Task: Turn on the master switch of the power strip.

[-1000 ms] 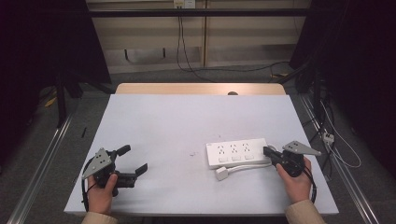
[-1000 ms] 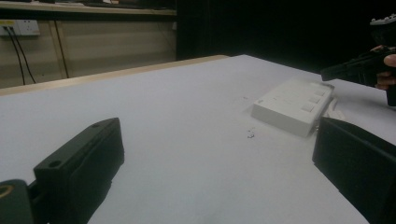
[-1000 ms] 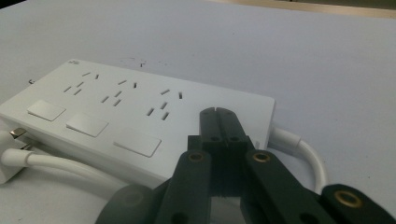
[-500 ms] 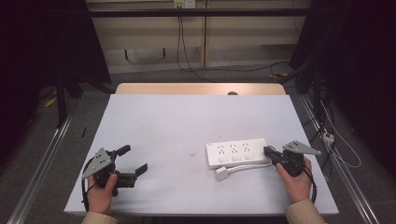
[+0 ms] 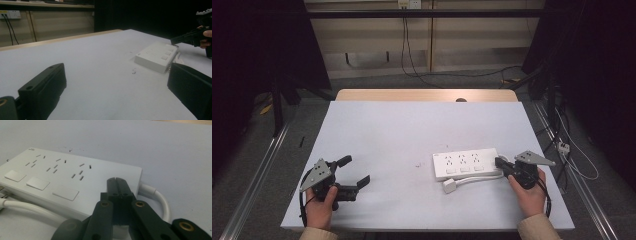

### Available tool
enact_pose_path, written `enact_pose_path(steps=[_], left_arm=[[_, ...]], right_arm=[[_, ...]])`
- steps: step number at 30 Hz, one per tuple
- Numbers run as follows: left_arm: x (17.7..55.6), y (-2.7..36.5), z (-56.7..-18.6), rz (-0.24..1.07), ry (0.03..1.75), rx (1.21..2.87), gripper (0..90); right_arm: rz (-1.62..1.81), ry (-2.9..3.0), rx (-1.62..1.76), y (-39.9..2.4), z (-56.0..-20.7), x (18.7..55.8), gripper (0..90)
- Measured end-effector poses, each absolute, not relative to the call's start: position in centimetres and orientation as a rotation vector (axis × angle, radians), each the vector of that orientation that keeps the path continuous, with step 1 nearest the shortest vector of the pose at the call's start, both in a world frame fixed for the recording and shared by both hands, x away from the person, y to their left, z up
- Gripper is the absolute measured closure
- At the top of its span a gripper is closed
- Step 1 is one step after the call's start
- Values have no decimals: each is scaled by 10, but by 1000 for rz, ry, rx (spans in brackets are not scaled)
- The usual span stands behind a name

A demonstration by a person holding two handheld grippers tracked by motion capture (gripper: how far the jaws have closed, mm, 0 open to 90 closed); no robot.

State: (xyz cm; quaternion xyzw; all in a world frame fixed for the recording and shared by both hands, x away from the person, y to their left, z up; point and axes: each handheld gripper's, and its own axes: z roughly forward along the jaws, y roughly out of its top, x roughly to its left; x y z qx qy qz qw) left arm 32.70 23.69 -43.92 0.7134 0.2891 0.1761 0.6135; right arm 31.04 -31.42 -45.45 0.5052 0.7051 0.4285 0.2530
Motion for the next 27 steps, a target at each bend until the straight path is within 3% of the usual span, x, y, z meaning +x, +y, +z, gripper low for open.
enact_pose_path(steps=[27], left_arm=[[327, 237, -439, 410, 662, 1648, 19]], right_arm=[[1170, 1920, 1374, -313, -455, 310, 900]])
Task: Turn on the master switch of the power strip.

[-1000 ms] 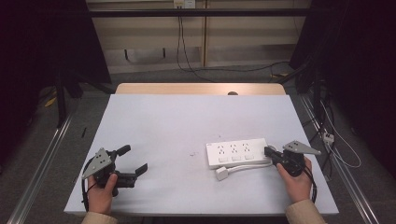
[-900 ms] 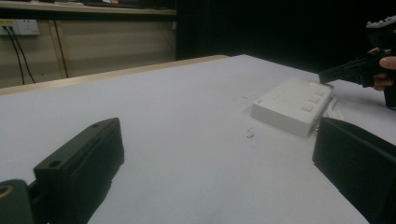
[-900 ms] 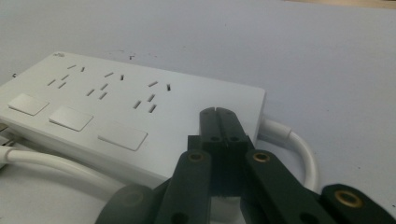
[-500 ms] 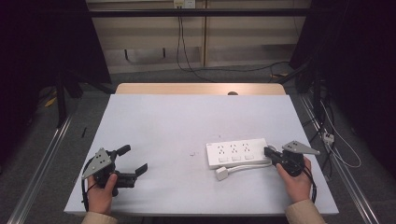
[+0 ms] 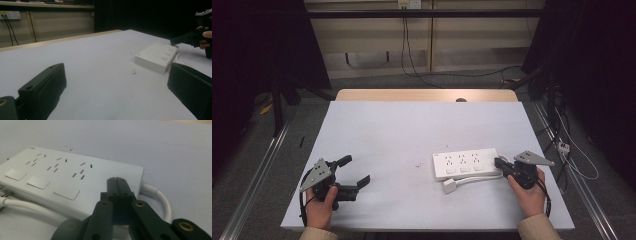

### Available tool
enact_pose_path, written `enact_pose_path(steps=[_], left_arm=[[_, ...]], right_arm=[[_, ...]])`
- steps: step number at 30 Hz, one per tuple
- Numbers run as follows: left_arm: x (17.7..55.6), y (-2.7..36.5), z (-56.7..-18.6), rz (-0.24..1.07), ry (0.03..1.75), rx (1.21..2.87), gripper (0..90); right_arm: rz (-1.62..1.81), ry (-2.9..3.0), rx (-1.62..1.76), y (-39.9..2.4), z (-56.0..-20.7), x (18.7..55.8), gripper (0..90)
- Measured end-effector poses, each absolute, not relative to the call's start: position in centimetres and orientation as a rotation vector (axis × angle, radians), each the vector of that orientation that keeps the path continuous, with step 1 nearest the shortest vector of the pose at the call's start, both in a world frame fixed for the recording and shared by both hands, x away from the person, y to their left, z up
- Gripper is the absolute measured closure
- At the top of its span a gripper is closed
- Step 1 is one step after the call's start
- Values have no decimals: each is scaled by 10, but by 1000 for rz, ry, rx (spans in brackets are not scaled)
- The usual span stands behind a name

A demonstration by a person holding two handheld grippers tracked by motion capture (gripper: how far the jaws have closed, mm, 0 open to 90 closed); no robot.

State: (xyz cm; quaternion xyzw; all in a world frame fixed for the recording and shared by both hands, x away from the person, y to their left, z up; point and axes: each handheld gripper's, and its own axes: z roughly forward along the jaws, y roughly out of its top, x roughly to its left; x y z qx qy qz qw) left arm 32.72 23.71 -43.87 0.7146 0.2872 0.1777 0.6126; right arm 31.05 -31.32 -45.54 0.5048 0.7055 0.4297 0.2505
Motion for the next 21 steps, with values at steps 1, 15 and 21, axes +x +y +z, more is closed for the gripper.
enact_pose_path(steps=[1, 15, 21], left_arm=[[327, 237, -439, 409, 664, 1646, 19], [327, 237, -439, 405, 668, 1643, 20], [327, 236, -439, 406, 665, 1648, 19]], right_arm=[[1169, 1919, 1373, -313, -455, 311, 900], [1171, 1918, 1382, -313, -456, 310, 900], [1169, 1917, 1385, -312, -456, 310, 900]])
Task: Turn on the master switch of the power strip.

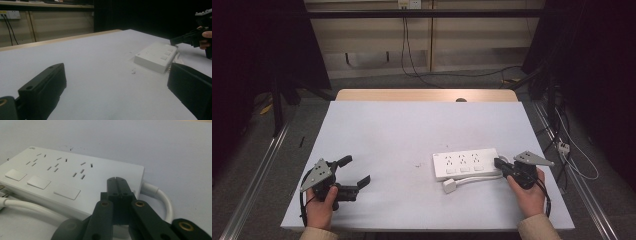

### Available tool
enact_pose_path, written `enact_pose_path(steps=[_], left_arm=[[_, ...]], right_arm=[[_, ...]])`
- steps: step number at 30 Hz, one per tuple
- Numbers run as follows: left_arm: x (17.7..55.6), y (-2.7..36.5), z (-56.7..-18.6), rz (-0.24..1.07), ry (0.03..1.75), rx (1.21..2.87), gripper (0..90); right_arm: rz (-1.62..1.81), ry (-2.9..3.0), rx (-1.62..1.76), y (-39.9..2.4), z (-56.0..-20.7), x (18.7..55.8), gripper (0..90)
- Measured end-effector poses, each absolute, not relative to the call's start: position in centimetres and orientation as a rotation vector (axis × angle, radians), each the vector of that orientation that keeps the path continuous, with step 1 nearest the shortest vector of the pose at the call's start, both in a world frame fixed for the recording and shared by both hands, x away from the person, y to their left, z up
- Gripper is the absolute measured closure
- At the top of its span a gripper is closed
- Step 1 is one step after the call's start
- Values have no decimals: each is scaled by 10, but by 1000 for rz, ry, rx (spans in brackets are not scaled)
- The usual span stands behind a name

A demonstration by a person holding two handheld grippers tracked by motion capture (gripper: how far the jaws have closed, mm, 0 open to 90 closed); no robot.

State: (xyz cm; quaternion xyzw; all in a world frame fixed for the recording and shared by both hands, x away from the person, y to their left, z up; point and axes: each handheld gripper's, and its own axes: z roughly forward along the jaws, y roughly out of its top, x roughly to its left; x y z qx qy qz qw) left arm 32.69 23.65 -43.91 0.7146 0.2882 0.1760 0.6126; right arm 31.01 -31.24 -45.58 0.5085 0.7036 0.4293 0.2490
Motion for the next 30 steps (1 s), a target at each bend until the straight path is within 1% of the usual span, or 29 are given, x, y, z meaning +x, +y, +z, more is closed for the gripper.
enact_pose_path(steps=[30], left_arm=[[327, 237, -438, 412, 663, 1649, 19]], right_arm=[[1165, 1915, 1385, -311, -456, 310, 900]])
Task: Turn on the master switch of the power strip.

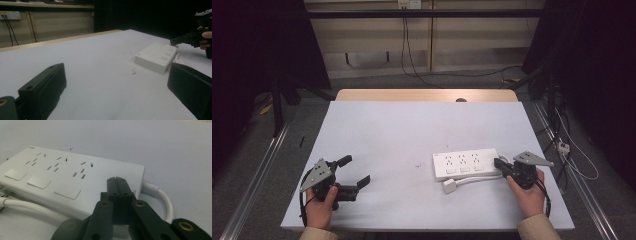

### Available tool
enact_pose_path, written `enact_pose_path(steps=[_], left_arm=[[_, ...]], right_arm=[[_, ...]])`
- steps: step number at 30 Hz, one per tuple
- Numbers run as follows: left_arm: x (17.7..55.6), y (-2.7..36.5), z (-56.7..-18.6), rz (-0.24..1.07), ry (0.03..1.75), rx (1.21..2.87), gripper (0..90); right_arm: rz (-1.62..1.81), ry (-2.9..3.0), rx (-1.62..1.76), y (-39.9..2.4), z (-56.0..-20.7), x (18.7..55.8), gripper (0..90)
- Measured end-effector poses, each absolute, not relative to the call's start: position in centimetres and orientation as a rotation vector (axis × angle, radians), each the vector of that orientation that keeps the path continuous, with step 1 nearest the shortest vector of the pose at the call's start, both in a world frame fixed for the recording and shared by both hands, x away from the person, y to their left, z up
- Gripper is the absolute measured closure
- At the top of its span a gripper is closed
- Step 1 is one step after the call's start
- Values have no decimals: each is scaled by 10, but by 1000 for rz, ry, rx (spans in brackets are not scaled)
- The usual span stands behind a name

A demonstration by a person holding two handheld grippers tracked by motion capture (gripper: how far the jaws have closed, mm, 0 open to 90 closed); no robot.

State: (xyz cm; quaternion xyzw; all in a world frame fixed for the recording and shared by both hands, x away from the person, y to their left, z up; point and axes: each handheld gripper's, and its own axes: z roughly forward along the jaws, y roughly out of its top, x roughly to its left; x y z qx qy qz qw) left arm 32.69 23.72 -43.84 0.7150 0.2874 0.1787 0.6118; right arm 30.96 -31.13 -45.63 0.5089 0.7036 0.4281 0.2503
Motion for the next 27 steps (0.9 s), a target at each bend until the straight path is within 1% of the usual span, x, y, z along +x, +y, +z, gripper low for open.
enact_pose_path(steps=[27], left_arm=[[327, 237, -438, 414, 660, 1645, 20]], right_arm=[[1155, 1917, 1380, -310, -456, 309, 900]])
